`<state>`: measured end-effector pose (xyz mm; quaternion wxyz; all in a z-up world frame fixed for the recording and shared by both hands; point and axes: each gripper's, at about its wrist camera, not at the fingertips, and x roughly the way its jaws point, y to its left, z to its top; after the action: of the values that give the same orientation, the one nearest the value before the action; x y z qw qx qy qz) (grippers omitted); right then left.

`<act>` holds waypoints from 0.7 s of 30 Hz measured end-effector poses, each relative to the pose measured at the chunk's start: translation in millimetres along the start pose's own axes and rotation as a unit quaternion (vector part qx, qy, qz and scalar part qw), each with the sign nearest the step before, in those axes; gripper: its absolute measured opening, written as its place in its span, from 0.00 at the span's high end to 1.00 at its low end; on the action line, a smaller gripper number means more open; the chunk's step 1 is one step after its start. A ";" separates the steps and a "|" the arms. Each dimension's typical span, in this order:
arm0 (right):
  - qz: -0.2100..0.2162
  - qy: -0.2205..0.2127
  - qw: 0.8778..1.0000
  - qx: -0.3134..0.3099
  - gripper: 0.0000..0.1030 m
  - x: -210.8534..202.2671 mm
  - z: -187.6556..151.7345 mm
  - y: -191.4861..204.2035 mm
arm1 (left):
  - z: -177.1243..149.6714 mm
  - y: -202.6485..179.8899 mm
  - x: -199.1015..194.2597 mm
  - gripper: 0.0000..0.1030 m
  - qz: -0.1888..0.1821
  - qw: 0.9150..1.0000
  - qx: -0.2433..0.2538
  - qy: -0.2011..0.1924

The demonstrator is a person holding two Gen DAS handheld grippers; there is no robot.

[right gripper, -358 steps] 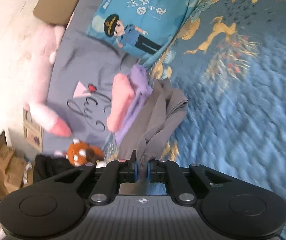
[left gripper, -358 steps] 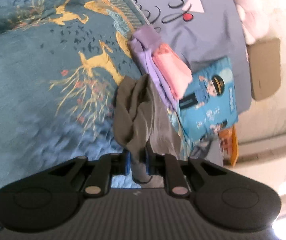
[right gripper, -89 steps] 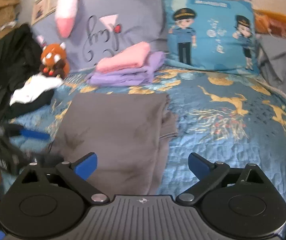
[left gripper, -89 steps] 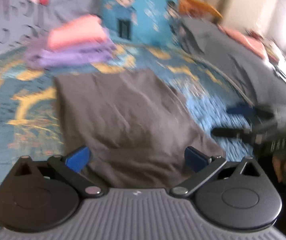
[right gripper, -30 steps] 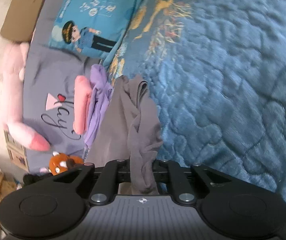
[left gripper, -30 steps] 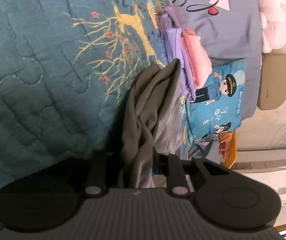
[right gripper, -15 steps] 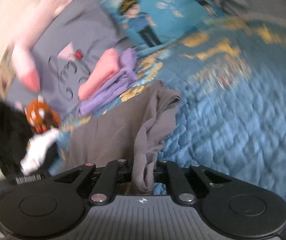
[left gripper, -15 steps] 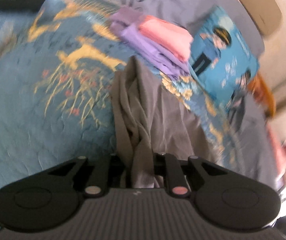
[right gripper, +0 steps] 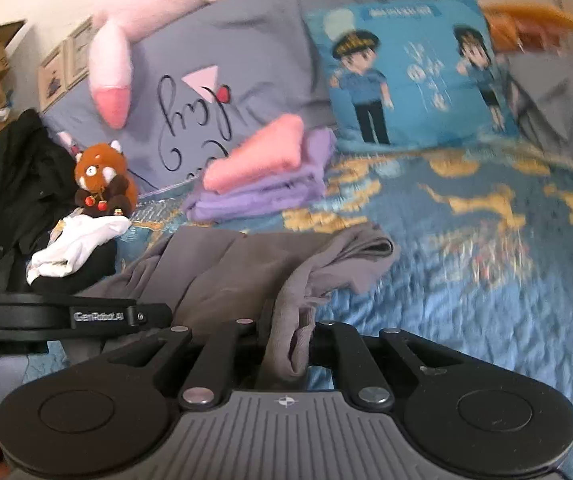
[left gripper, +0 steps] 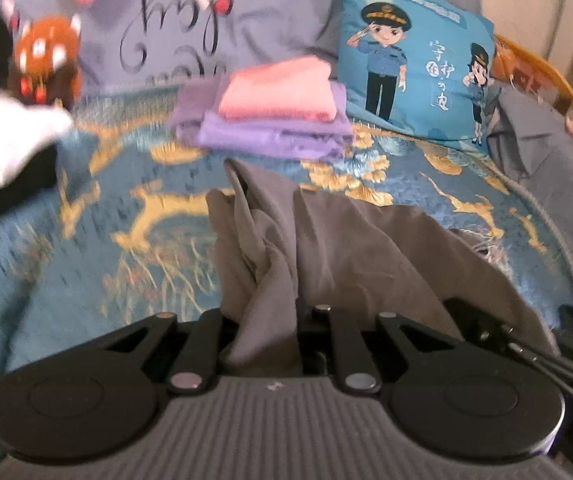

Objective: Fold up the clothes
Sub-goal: 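Lift the grey shirt with both grippers and carry it onto the lilac stack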

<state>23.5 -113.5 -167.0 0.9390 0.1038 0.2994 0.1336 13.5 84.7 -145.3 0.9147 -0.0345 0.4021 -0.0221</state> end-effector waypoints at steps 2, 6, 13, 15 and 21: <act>0.003 -0.007 1.000 -0.007 0.92 -2.4 7.3 3.4 | 6.7 -5.9 -5.8 0.86 0.010 1.000 0.016 -0.012; 0.005 -0.021 1.000 -0.016 0.92 -5.6 22.8 7.5 | 21.1 -13.7 -16.8 0.86 0.021 0.999 0.034 -0.032; 0.011 -0.054 0.997 -0.057 0.92 -4.6 64.1 20.7 | 60.1 -17.8 -28.8 0.86 0.033 0.996 0.042 -0.067; 0.016 -0.064 0.996 -0.064 0.92 -1.6 80.8 24.5 | 77.1 -17.2 -30.8 0.86 0.034 0.995 0.043 -0.078; 0.035 -0.105 0.991 -0.075 0.92 18.5 157.0 35.0 | 165.0 -4.5 -30.4 0.85 0.039 0.990 0.043 -0.126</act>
<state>124.1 -92.7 -41.9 0.9653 0.0572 0.1841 0.1762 114.5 89.7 -11.4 0.9589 0.0175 0.2832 0.0007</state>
